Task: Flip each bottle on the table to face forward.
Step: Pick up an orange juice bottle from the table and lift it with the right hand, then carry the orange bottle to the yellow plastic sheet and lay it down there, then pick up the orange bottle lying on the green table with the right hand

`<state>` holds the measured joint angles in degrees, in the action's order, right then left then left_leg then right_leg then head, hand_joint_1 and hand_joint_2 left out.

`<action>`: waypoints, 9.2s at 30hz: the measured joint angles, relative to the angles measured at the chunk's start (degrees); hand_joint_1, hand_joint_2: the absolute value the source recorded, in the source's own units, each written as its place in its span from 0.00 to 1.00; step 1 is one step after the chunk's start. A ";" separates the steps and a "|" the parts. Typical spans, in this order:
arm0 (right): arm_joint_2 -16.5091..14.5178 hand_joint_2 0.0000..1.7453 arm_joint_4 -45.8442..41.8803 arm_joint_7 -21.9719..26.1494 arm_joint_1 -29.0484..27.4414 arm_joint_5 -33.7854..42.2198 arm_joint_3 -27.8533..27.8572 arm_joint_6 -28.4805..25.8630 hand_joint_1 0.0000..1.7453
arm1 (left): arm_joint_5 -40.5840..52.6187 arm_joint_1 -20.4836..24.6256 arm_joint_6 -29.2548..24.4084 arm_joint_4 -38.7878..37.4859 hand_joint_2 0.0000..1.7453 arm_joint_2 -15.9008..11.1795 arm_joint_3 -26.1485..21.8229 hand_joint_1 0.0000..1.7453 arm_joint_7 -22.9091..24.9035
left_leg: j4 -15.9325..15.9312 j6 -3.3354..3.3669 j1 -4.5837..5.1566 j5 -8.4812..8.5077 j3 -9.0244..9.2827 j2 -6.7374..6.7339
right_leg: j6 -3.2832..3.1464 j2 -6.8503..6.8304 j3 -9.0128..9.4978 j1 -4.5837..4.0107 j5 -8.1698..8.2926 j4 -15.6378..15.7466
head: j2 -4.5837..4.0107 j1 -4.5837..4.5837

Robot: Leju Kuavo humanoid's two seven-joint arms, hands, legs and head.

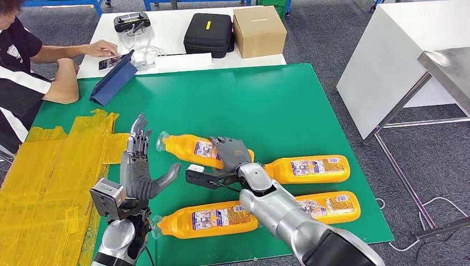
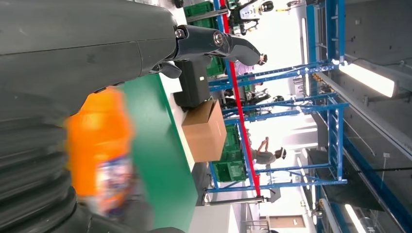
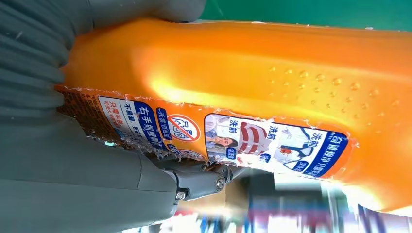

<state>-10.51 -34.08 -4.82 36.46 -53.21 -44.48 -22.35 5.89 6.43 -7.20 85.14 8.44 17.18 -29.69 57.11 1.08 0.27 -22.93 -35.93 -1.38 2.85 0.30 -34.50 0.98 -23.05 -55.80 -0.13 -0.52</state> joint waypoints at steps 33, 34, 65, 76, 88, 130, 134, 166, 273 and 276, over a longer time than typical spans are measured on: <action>-1.31 1.00 -37.76 31.50 -26.86 36.87 21.92 -0.28 1.00 | -6.15 -0.31 6.37 -0.91 1.00 -2.03 5.04 0.00 6.28 | -0.02 -0.02 0.00 -0.01 -0.16 0.29 | -0.05 -0.31 -0.08 -0.01 -0.05 0.01 | 0.00 0.00; -1.33 1.00 -36.72 31.45 -26.53 36.25 21.07 0.39 1.00 | -6.83 -0.07 7.05 -1.16 1.00 -2.04 5.34 0.00 6.40 | -0.02 -0.02 -0.01 -0.01 -0.16 0.29 | -0.05 -0.31 -0.08 -0.01 -0.05 0.01 | 0.00 0.00; -1.84 1.00 -18.22 26.95 -17.89 18.88 4.44 1.19 1.00 | -12.27 4.10 14.08 -6.64 1.00 -2.93 7.02 1.00 8.34 | -0.01 -0.04 -0.02 0.02 -0.16 0.29 | -0.06 -0.32 -0.09 -0.02 -0.05 0.00 | 0.00 -0.01; -1.84 1.00 -18.50 27.43 -18.48 19.84 4.19 -0.67 1.00 | -12.32 4.35 14.17 -7.53 1.00 -3.04 6.75 1.00 8.09 | -0.01 -0.04 -0.02 0.02 -0.16 0.29 | -0.05 -0.32 -0.08 -0.02 -0.05 0.00 | 0.00 0.00; -1.06 1.00 -26.77 28.06 -22.10 22.99 4.58 -2.81 0.00 | -10.31 4.53 10.77 -6.27 1.00 -3.03 6.70 1.00 6.49 | -0.02 -0.04 -0.02 0.02 -0.17 0.31 | -0.06 -0.33 -0.07 -0.02 -0.05 0.00 | 0.00 -0.01; 7.18 1.00 -60.83 25.13 -26.87 16.05 6.69 -0.43 0.00 | 74.42 21.04 -26.03 -46.07 1.00 -15.81 -11.37 0.04 29.53 | -0.02 -0.18 -0.18 0.13 -0.20 0.28 | -0.09 -0.33 -0.13 -0.16 -0.03 -0.02 | 0.00 0.00; 8.11 1.00 -59.12 23.00 -24.86 13.09 4.48 2.26 0.00 | 70.64 22.38 -30.80 -52.42 1.00 -15.62 -13.00 0.00 27.93 | -0.02 -0.20 -0.21 0.15 -0.19 0.27 | -0.10 -0.33 -0.12 -0.18 -0.02 -0.03 | 0.00 0.00; 17.96 1.00 -46.22 23.21 -17.17 14.30 -7.96 23.54 0.00 | 27.25 20.78 -3.57 -45.01 1.00 -6.83 -25.23 0.00 5.78 | 0.00 -0.10 -0.18 0.27 0.06 0.67 | -0.14 -0.76 0.27 -0.17 0.06 0.01 | 0.00 0.01; 4.43 1.00 -26.67 4.13 -22.81 -5.66 10.76 -2.54 1.00 | 11.56 -0.35 4.81 3.48 1.00 -4.42 -2.72 0.00 7.15 | -0.03 -0.24 -0.26 0.23 -0.14 0.31 | -0.24 -0.35 -0.07 -0.22 0.13 0.02 | 0.00 0.00; 3.85 1.00 -27.95 6.66 -24.05 -4.24 12.30 -5.92 1.00 | 9.10 -0.62 7.11 4.09 1.00 -4.43 -2.11 0.00 7.14 | -0.03 -0.24 -0.26 0.23 -0.15 0.31 | -0.24 -0.35 -0.09 -0.22 0.13 0.02 | 0.00 0.00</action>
<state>-6.67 -62.04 1.84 12.41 -57.45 -32.19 -28.27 14.99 5.80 -0.08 89.24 4.01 15.07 -22.55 57.08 0.84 0.01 -22.70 -36.09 -1.07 2.60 -0.05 -34.58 0.76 -22.92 -55.78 -0.13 -0.52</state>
